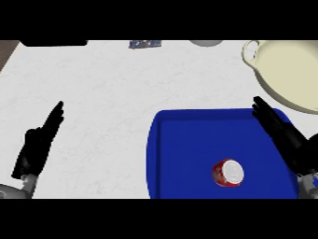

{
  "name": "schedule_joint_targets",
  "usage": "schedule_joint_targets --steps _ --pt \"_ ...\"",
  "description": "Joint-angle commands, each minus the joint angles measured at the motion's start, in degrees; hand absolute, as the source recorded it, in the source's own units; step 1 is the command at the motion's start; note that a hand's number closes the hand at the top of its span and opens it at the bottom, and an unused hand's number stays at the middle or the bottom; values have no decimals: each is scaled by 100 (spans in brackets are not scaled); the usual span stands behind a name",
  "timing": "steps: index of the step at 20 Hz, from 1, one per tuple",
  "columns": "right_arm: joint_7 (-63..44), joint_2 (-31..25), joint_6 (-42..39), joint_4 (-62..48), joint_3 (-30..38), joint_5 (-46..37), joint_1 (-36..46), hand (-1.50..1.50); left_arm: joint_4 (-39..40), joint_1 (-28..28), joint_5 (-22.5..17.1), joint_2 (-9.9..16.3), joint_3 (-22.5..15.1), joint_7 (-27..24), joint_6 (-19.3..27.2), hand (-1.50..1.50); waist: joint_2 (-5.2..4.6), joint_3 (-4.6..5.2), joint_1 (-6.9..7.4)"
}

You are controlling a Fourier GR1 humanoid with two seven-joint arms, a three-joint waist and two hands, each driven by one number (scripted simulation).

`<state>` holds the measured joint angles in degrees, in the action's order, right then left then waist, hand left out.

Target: Pick the can from the tray and place it in the pot

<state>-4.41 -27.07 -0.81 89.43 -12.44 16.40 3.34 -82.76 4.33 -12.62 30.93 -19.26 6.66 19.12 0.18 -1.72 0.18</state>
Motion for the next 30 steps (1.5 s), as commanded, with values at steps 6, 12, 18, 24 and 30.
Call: schedule_joint_targets --steps 6,12,18,24,30 --pt "-814 1186 3060 504 -236 -1520 -861 150 -32 37 -480 -495 -202 -23 -588 0 15 219 -424" --pt "160 895 5209 919 577 -3326 -752 -150 -82 -279 -635 -636 -279 19 -600 0 166 223 -650" --pt "-425 1959 6252 1861 -641 -5221 -1692 -150 -36 -180 -706 -570 -268 -89 -948 0 38 233 -318" --pt "-2132 2677 5227 2268 -910 -6283 -2575 -150 2 -97 -709 -567 -265 -135 -1094 0 -23 244 -198" --pt "-4364 2700 4637 3193 -1392 -7356 -2479 -150 398 224 -629 -890 -335 -152 -1154 0 -42 205 -108"
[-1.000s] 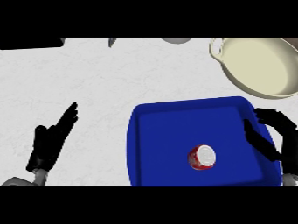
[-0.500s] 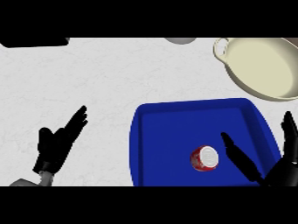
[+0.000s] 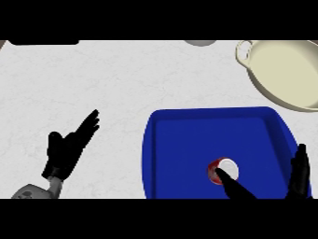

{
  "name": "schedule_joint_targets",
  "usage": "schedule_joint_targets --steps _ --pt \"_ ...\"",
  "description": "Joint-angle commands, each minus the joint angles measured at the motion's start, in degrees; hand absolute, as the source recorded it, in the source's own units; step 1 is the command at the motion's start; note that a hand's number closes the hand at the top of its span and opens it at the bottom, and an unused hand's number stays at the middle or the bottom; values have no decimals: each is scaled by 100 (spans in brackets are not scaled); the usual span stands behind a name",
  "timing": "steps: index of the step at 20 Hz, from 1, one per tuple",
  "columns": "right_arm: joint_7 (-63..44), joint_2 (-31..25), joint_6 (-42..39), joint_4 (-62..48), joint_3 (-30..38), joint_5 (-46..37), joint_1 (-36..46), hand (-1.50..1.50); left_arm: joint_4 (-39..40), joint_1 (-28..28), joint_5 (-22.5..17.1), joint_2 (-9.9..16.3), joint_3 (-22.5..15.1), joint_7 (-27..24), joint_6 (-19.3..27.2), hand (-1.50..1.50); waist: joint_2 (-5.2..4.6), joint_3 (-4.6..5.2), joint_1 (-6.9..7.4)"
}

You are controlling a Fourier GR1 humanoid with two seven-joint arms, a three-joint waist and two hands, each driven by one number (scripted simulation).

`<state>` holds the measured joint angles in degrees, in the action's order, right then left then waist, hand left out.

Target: Pick the can from the tray and place it in the pot

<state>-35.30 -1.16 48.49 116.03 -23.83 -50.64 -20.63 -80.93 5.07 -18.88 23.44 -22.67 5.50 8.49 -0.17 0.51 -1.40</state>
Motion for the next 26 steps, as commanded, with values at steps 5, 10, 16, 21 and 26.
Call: schedule_joint_targets --steps 5,10,16,21,26 --pt "-2618 113 -1211 178 -523 -749 451 -150 198 352 -31 73 182 142 -310 0 -8 -36 162" --pt "-3638 115 -1788 -194 -633 -707 1183 -150 352 186 102 -118 199 -132 -336 0 6 -44 177" --pt "-2779 101 -1359 -52 -675 -853 19 -150 421 160 314 -397 372 -29 -383 0 23 -50 111" --pt "-2171 -99 -1039 -189 -398 -445 -68 -150 237 148 470 -476 587 182 -621 0 23 -52 125" --pt "-1267 -240 -271 -217 -658 443 -321 -150 275 -33 641 -505 589 -10 -603 0 27 -57 125"
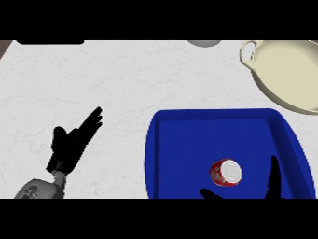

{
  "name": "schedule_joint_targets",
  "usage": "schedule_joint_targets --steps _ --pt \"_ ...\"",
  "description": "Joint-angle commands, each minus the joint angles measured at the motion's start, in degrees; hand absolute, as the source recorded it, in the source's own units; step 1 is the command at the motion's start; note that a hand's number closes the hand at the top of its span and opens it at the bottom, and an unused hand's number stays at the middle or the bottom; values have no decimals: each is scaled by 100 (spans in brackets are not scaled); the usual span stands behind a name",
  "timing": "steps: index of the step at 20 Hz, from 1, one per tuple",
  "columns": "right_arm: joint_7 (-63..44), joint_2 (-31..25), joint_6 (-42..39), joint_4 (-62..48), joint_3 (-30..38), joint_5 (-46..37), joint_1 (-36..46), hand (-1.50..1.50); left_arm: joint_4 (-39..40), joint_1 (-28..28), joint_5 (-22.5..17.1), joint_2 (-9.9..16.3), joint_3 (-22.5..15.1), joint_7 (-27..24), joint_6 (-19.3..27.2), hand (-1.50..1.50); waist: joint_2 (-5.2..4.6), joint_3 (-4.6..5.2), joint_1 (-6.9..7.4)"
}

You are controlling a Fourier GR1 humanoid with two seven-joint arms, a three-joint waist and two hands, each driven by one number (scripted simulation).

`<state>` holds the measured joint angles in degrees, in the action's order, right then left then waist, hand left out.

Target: Pick the can from the tray and place it in the pot

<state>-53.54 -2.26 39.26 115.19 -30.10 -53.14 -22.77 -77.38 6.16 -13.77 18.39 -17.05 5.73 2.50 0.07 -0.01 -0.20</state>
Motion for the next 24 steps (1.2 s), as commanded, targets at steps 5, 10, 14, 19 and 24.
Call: schedule_joint_targets --steps 5,10,14,19,24 --pt "1423 -76 1130 -212 -181 1480 -54 -150 -59 62 175 -171 7 128 -109 0 5 -6 -8" --pt "2889 -211 1720 -826 -74 2994 89 -150 36 15 198 -155 229 -9 -224 0 4 -8 3" --pt "3925 -12 1597 -1511 249 4220 344 -150 271 242 178 -255 401 96 -332 0 -3 -7 -12" --pt "5321 217 1391 -2199 418 5384 445 -150 580 303 412 -308 541 -164 -426 0 -6 -4 -17" --pt "5386 150 1259 -2882 330 4781 622 150 495 311 470 -459 562 -25 -354 0 -12 0 -3"
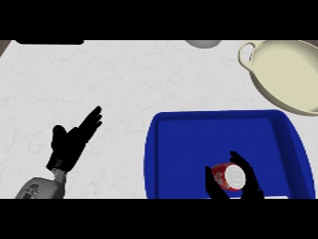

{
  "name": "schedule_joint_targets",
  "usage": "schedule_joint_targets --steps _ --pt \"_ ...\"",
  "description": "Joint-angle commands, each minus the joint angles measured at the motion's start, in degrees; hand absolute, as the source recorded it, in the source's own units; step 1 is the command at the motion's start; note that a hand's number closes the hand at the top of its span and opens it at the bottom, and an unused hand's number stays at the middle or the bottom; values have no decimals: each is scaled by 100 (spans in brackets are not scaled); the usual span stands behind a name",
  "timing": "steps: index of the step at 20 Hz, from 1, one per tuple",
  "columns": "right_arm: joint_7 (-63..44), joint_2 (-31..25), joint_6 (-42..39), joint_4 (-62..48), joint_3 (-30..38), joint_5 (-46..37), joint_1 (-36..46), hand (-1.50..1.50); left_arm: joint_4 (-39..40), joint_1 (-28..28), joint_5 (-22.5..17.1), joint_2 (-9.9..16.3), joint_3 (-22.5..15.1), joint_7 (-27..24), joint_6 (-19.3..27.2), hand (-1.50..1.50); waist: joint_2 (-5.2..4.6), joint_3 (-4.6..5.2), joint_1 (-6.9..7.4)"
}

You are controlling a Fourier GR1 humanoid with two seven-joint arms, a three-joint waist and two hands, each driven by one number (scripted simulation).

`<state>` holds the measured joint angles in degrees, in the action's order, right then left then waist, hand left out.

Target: Pick the can from the tray and place it in the pot

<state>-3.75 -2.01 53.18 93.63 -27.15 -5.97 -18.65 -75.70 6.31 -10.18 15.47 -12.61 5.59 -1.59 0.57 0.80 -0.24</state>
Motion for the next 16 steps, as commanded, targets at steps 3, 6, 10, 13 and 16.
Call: schedule_joint_targets --steps 3,6,10,13,16 --pt "1407 194 -250 -1375 497 1139 676 150 91 89 91 -88 128 55 -32 0 -59 -89 16" --pt "2245 197 129 -1562 73 1891 664 150 -89 -142 321 -281 -116 53 136 0 -54 -92 24" --pt "1790 -1364 -2061 -812 1214 2246 601 150 -162 15 220 -254 -70 109 50 0 -50 -106 35" --pt "1834 -1951 -2605 -677 1031 2185 395 150 -33 -18 166 -156 -5 32 -66 0 -84 -115 185" --pt "1991 -2447 -3093 -525 1260 2344 306 150 -57 -66 166 -155 -35 10 -96 0 -49 -130 234"
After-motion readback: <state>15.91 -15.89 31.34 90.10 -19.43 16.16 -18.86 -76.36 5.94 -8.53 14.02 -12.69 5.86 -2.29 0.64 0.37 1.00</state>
